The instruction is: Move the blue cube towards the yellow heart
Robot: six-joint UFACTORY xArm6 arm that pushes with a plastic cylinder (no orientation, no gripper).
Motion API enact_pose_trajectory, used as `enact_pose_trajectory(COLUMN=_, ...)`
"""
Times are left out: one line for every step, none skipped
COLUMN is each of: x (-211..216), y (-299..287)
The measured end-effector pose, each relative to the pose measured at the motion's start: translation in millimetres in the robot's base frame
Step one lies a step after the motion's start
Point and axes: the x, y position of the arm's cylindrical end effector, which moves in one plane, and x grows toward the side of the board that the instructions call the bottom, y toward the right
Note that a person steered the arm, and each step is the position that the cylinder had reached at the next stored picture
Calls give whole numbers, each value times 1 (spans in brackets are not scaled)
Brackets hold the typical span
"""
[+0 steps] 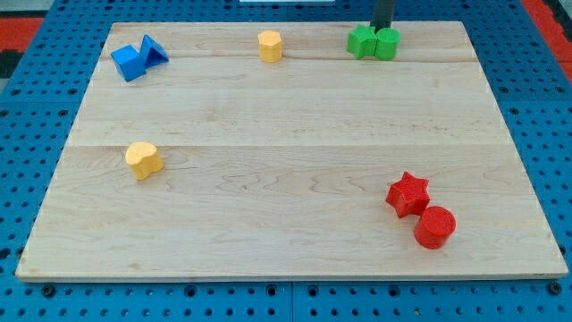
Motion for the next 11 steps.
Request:
enact_pose_trajectory(x=9, y=-23)
enact_pose_trajectory(x=17, y=-38)
enact_pose_trajectory(x=-2, y=-40)
enact_pose_trajectory(x=-15, y=-72)
enact_pose_trajectory(x=-19, y=-155)
enact_pose_trajectory(x=-18, y=-234)
enact_pose_trajectory(x=-18, y=-321)
enact_pose_trajectory(x=-18, y=-399)
enact_pose_trajectory(x=36, y=-431)
enact_pose_trajectory(x=63, y=-417)
enact_pose_trajectory(x=63, y=-391)
